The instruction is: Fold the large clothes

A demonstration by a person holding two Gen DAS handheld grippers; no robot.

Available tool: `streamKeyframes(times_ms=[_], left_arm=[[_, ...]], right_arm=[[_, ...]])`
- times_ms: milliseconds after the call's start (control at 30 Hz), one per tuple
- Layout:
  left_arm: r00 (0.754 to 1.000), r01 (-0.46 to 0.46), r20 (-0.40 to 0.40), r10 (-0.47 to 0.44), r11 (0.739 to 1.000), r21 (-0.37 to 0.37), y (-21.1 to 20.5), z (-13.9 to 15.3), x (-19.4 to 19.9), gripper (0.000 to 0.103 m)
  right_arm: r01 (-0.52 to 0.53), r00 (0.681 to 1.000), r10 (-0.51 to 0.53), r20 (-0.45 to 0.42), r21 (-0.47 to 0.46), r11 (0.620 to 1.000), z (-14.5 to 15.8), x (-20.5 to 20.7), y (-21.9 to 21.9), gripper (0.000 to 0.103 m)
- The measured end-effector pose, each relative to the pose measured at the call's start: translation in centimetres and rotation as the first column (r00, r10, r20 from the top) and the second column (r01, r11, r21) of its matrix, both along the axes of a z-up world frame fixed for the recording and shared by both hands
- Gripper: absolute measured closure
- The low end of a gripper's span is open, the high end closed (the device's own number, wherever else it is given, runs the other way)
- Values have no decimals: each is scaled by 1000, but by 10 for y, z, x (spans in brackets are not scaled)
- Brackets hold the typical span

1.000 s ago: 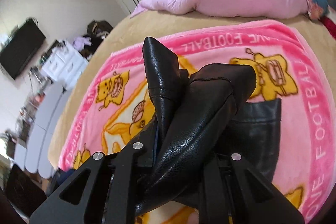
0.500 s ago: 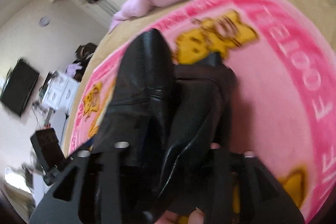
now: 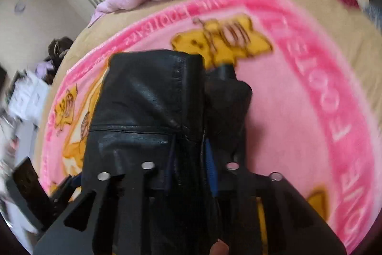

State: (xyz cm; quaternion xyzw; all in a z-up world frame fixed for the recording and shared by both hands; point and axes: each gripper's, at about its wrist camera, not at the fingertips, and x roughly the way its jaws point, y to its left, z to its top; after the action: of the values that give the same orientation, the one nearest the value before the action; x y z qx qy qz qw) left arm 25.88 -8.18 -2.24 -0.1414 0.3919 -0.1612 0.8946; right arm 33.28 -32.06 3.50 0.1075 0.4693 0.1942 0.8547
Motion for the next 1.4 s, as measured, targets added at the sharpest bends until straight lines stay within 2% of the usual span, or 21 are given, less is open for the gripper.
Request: streamKeyframes(times_ms=[33,67,133,233,400,533,600,633,667,733,900,967,1100,1233,1400], left_arm=[[1000,-2,23,2,1000,8,0,5,-4,15],[999,-10,49,9,999,30,0,11,-6,14],[999,2,49,-6,997,72,-8,12,-3,13],[999,33,6,-34,992,122,-23,0,7,12],[998,60,-8,-60,995,84,-32,-13,7,12],[998,59,-11,-58,995,77,-33,-15,6,12],[999,50,-11,-49,996,69,-32,-14,5,12],[999,47,-11,-46,997,68,-31,-14,3,12],[999,45,-7,-44,996,73,-32,-13,2,12],[999,47,2,-47,995,84,-33,-10,-1,12],[998,45,35,-50,992,118,-39,-4,-6,12],[998,43,46,-49,991,124,-41,-2,-9,12],[997,39,65,-49,989,142,-45,-1,-15,12],[997,38,65,-47,989,140,-45,-1,-17,12],[997,41,64,-50,989,142,-44,-2,-16,12]], right_arm=[[-12,998,8,61,60,998,10,-4,-7,91],[-12,997,4,82,98,995,11,-4,-13,91],[7,995,-24,101,164,986,1,-1,-32,91],[44,998,-50,37,159,986,-36,3,-46,90],[103,994,-109,30,147,984,-69,-8,-63,84],[141,987,-144,71,42,989,-65,-20,-56,72],[159,983,-160,90,20,987,-58,-27,-55,56],[160,982,-162,95,20,987,-55,-35,-54,44],[174,979,-175,106,17,985,-52,-42,-55,38],[198,972,-201,122,31,980,-48,-59,-59,30],[258,952,-277,129,141,956,-46,-94,-77,21],[268,956,-282,84,146,952,-46,-100,-80,21],[237,962,-259,86,206,949,-41,-116,-81,21],[167,978,-192,78,248,954,-39,-121,-75,21],[119,991,-128,35,197,973,-48,-121,-65,40]])
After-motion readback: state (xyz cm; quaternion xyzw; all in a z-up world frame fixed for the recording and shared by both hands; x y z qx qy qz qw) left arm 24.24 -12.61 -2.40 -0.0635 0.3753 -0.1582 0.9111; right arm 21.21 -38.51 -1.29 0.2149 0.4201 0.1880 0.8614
